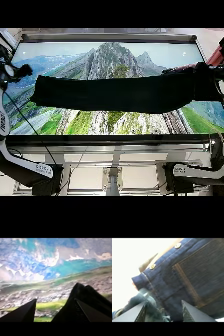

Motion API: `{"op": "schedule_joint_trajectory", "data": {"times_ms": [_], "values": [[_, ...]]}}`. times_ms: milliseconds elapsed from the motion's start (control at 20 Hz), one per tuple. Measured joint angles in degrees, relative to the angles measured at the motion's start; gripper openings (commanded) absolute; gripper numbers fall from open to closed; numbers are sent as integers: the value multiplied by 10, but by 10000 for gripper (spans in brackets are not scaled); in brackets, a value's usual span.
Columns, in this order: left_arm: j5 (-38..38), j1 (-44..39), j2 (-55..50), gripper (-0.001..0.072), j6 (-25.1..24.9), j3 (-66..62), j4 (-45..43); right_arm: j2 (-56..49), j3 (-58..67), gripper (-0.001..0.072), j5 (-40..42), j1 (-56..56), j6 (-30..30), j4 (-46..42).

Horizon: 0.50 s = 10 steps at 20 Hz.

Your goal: Fold the clothes and pants, and hang the long-sleeved shirts on hangers.

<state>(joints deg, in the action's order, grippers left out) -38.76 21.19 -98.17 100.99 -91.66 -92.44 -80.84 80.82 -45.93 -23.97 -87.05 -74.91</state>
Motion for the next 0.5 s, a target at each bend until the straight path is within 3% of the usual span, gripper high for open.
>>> {"op": "schedule_joint_trajectory", "data": {"times_ms": [300,500], "values": [[-116,55,11,544,-93,0,65,-14,28,519,-101,0,-47,-44],[-156,76,9,615,-158,0,124,-22,36,519,-146,0,-63,-49]]}}
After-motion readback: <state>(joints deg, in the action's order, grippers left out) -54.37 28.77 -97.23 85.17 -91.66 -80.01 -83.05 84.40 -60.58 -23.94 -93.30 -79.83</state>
